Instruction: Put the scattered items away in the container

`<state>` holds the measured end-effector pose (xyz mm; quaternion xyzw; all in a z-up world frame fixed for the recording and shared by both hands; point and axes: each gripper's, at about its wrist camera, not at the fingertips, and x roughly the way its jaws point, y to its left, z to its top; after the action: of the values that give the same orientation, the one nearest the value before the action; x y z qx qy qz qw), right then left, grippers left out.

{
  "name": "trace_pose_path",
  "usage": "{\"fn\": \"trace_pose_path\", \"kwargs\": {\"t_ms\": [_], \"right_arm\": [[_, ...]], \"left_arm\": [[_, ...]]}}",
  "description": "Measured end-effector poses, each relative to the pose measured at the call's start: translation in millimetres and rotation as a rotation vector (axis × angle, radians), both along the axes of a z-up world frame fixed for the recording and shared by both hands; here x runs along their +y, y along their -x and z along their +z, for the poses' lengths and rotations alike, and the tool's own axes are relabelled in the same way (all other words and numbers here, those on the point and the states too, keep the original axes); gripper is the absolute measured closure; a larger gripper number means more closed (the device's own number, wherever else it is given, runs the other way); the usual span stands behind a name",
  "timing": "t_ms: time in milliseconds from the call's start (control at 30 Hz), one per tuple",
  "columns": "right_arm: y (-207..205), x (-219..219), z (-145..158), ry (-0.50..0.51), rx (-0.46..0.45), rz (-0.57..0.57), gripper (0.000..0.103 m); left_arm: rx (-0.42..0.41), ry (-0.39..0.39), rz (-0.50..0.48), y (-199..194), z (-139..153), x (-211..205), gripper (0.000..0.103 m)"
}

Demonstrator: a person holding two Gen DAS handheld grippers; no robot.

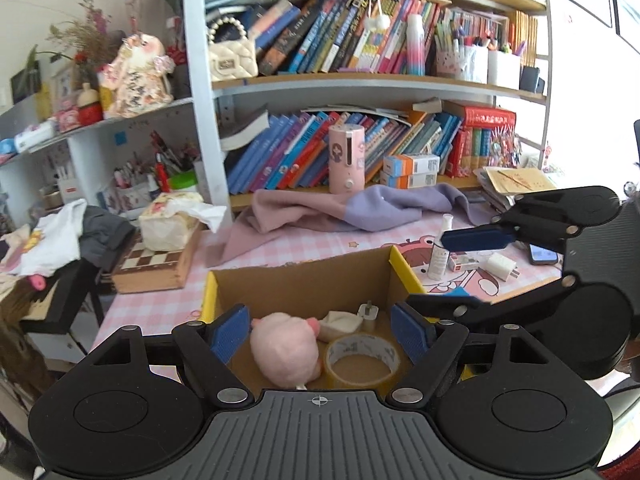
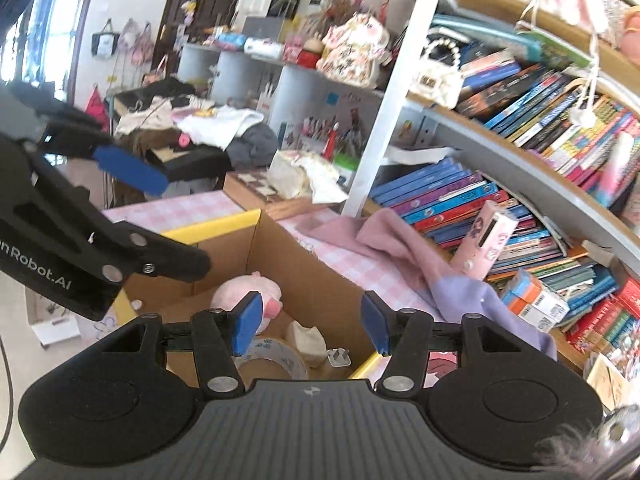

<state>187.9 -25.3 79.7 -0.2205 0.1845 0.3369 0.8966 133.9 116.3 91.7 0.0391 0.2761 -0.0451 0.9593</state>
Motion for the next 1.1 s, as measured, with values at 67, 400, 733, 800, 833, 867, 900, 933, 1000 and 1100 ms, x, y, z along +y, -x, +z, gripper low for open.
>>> {"fn": "trace_pose_path", "kwargs": {"t_ms": [67,400,733,800,833,867,900,933,1000,1100], "right_arm": [[15.0,-5.7,3.6,-0.01,-0.005,-0.009,0.05],[62.8,-28.4,5.9,-0.068,-0.001,-0.084,0.05],[103.2,-53.1,-6.5,-0.136,0.002,-0.208,0.047],[111.5,-56.2,-9.8,-0.143,-0.001,-0.228,0.046],[115.1,-57.4,-11.5,-0.145,0.002,-0.234,0.046],[118.3,-58.5,-13.1,-0.145,0.005,-0.24,0.046],[121.4,-59.4,-14.6,-0.145,0.007,-0.245,0.045],[124.1,-60.3,-15.7,-0.143,0.009,-0.249,0.045],[129.6,-62.0,-17.6,-0.143,0.012,-0.259,0.044],[138.2,-64.1,-21.0,-0.15,0.021,-0.27,0.044]], "left_arm": [[-0.012,0.003,0.011,12.1,1.9,-1.9,0.023],[-0.048,0.007,0.038,61.3,3.5,-14.7,0.022],[-0.071,0.042,0.151,102.3,-12.1,-15.6,0.022],[-0.073,0.033,0.163,110.2,-13.3,-16.9,0.022],[-0.073,0.031,0.165,113.8,-14.1,-17.3,0.022],[-0.072,0.033,0.167,117.3,-14.2,-17.8,0.022],[-0.072,0.037,0.17,120.8,-14.3,-18.2,0.022],[-0.074,0.039,0.174,123.7,-14.3,-18.2,0.022],[-0.077,0.037,0.179,129.1,-14.5,-19.9,0.022],[-0.078,0.025,0.19,136.5,-16.7,-23.2,0.022]]}}
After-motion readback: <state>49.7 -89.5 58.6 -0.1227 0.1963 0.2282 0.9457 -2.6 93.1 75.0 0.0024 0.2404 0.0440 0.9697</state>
